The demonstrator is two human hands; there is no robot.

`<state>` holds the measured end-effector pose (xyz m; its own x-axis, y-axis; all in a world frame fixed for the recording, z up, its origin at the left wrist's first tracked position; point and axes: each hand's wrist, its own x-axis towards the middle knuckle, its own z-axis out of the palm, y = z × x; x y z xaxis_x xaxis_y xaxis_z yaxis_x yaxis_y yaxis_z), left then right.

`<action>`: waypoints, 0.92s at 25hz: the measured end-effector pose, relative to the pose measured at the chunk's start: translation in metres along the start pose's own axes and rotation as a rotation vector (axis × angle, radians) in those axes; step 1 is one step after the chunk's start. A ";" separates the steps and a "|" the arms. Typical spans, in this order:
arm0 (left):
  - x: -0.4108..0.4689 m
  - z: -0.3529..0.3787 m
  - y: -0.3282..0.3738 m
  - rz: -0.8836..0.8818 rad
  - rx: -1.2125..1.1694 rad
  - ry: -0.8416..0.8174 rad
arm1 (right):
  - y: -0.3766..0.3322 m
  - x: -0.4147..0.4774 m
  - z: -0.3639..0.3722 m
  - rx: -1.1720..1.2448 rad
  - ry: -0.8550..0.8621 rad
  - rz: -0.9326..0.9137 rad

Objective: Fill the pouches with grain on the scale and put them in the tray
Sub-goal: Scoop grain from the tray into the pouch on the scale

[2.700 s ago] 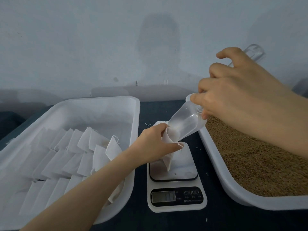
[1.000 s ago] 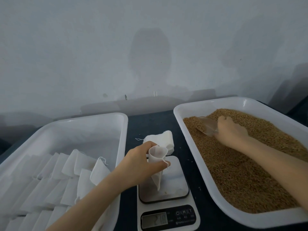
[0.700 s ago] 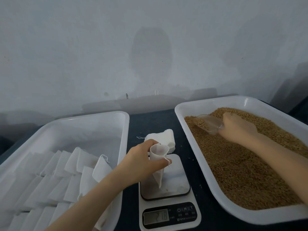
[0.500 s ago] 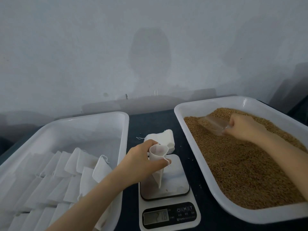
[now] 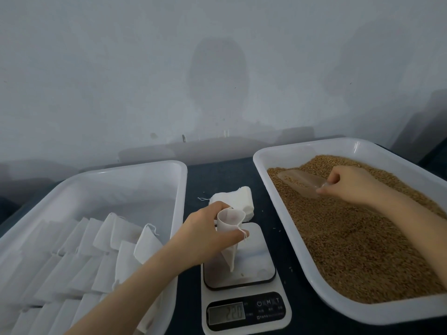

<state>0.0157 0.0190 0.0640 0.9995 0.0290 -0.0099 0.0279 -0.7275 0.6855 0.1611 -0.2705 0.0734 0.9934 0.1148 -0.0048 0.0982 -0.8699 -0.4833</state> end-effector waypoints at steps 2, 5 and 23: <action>0.000 0.000 0.000 0.005 0.000 0.000 | 0.000 0.000 -0.001 0.004 -0.005 -0.015; 0.000 0.000 0.000 0.011 -0.011 -0.005 | 0.000 0.001 -0.002 -0.019 0.014 -0.060; -0.003 -0.002 0.001 0.036 -0.036 -0.017 | -0.065 -0.037 -0.032 0.225 0.106 -0.522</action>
<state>0.0130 0.0199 0.0664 1.0000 -0.0085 0.0028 -0.0080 -0.7025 0.7117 0.1199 -0.2342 0.1332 0.8185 0.4429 0.3659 0.5732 -0.5865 -0.5722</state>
